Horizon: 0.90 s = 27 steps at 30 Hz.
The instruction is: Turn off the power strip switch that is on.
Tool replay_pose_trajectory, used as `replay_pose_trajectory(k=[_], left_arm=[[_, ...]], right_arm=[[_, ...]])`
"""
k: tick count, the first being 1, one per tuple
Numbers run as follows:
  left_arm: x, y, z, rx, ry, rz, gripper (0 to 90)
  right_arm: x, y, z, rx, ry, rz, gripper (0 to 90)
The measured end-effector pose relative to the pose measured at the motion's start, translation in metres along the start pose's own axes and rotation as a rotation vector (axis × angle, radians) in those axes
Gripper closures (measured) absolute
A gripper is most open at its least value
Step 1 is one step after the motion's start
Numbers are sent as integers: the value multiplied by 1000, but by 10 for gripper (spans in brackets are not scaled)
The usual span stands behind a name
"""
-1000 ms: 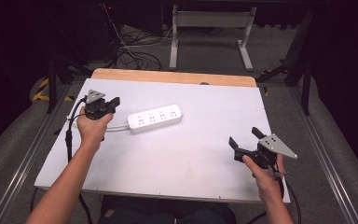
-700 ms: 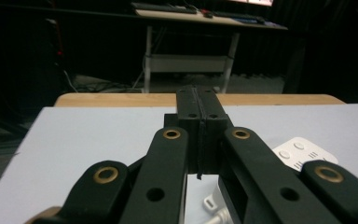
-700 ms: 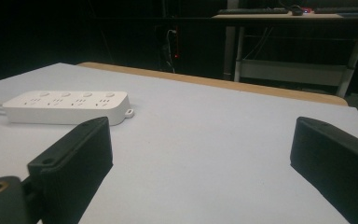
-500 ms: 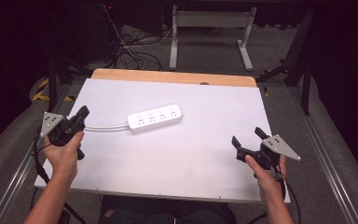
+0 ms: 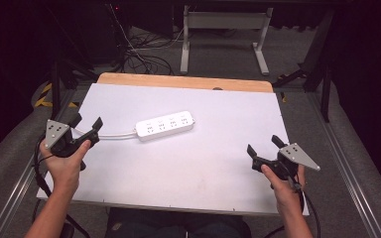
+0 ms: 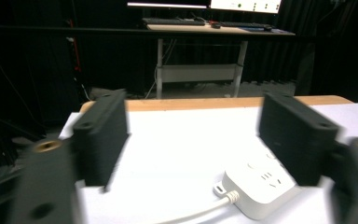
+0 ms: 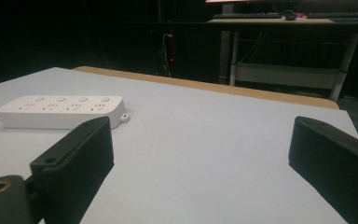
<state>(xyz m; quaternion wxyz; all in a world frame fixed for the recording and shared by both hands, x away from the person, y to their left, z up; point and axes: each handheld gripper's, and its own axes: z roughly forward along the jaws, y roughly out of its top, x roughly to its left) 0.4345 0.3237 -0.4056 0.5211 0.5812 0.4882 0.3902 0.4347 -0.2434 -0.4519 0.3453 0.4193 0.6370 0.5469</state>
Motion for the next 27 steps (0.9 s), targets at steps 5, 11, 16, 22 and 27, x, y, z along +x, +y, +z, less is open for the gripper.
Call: replay_pose_trajectory(k=[5,11,16,22,27], left_arm=[[2,-3,2,24,0,-4,97],[2,-4,2,31,-21,10,77],[1,-5,2,34,-27,8,65],[-1,-7,4,50,-37,23,46],[-2,-7,5,51,-48,30,41]], right_arm=[[0,1,-1,-5,0,1,69],[-1,1,-1,-9,2,1,67],[0,1,0,-8,3,2,66],[0,1,-1,-7,3,1,66],[1,1,-1,-1,2,-8,67]])
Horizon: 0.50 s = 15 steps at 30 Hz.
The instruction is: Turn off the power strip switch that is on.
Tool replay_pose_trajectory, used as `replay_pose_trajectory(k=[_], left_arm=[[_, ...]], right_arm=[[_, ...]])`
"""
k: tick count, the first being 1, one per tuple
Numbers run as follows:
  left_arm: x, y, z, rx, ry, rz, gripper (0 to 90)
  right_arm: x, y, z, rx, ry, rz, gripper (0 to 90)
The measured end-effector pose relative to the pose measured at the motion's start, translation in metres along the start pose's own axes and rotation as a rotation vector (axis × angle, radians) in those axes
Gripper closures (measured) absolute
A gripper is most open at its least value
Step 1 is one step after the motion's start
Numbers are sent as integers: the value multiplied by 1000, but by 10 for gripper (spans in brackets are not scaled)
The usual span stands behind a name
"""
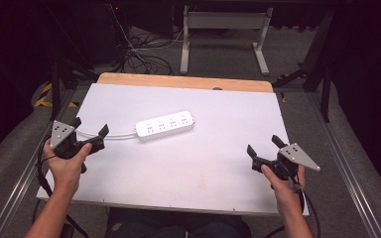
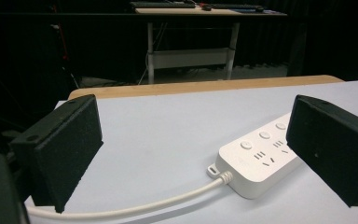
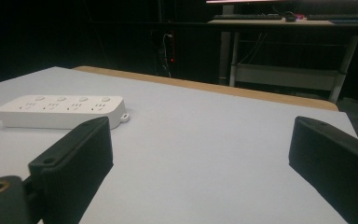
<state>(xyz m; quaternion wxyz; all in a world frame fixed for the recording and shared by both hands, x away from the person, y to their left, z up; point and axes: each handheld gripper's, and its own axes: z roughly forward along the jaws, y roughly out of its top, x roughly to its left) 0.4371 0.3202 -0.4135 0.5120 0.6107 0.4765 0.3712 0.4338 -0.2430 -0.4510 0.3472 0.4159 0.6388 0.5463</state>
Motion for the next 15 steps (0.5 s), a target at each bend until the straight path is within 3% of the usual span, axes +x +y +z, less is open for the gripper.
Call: replay_pose_trajectory(k=[15], left_arm=[[3,-2,0,7,0,-9,42]], right_arm=[[0,0,1,-2,1,0,58]])
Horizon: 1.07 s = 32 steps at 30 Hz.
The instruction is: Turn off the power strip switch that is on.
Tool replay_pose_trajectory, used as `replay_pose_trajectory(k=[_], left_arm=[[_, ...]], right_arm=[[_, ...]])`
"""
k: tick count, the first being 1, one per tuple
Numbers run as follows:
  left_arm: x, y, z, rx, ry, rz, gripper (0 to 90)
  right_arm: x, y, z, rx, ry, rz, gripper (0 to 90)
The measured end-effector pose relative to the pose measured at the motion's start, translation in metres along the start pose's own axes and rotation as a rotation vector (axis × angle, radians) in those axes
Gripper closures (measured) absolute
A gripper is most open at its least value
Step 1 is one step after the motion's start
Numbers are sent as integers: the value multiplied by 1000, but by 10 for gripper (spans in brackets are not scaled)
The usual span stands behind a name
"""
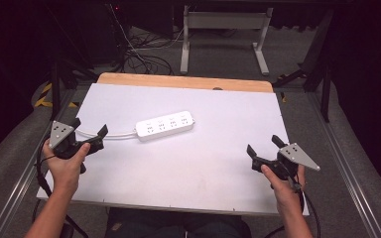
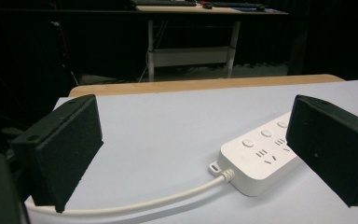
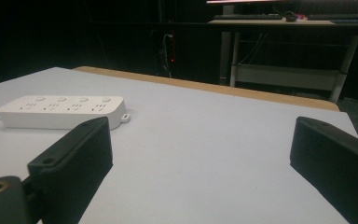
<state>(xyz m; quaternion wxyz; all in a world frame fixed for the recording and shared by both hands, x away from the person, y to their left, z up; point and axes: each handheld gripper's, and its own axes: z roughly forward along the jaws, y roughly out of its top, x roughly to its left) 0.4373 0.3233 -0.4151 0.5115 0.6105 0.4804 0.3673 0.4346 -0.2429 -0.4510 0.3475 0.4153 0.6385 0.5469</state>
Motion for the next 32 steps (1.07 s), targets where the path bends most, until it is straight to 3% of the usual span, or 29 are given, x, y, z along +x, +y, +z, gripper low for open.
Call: replay_pose_trajectory(k=[32], left_arm=[[2,-3,2,18,0,-3,42]], right_arm=[[0,-1,3,5,9,2,58]])
